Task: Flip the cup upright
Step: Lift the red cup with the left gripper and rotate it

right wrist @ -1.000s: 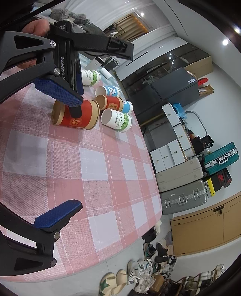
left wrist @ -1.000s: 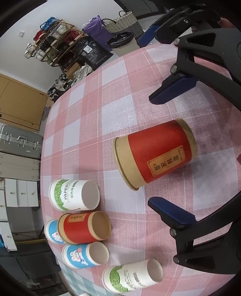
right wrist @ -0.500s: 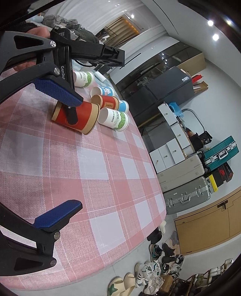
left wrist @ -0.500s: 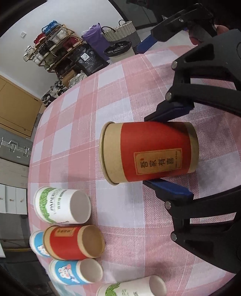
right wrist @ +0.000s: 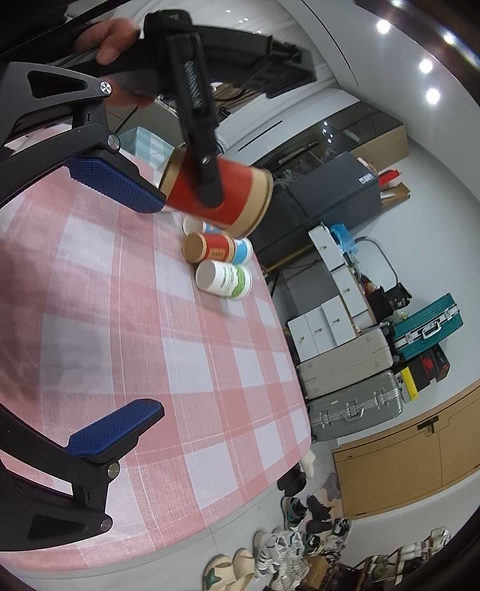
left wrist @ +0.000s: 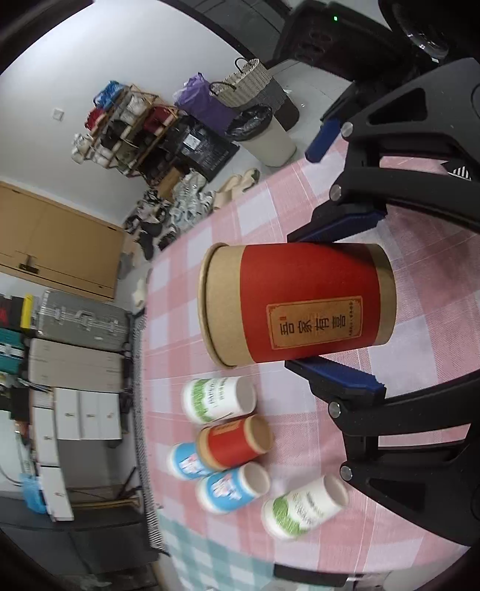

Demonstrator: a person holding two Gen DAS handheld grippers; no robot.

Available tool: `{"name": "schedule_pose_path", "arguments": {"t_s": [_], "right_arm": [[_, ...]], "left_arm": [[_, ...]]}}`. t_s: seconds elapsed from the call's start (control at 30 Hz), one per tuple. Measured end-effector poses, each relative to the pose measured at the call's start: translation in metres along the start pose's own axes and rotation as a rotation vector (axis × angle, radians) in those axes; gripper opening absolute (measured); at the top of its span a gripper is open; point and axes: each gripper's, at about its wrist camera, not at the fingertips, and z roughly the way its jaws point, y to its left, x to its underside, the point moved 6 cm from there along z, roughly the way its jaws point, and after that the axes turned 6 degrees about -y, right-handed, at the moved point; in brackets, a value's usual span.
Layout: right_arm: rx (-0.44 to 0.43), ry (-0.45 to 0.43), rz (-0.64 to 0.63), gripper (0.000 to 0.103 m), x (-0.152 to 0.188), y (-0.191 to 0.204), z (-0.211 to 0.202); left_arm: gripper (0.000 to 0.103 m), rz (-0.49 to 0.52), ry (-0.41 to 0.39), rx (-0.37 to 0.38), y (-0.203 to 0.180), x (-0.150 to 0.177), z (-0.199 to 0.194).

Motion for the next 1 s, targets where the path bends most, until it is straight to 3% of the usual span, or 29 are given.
{"name": "schedule_pose_path", "arguments": {"t_s": [0.27,0.5,0.7,1.0], "right_arm": [[-0.041,-0.017,-0.06,0.103,0.008,0.06,-0.033],[-0.07,0.008,-0.131,0.103,0.032,0.113,-0.058],[-0.068,0.038,-0.177,0.103,0.05,0.139,-0.067],[-0.041,0.089,-0.239,0.103,0.074,0.151,-0.061]], "left_arm": [[0.056,0.037,-0.122,-0.04,0.007,0.01,-0.137],[0.056,-0.068,-0.159,-0.102,0.043,0.068,-0.219],[0.057,-0.146,-0.126,-0.128,0.086,0.127,-0.229],[0.057,-0.186,-0.015,-0.125,0.115,0.191,-0.168]]}}
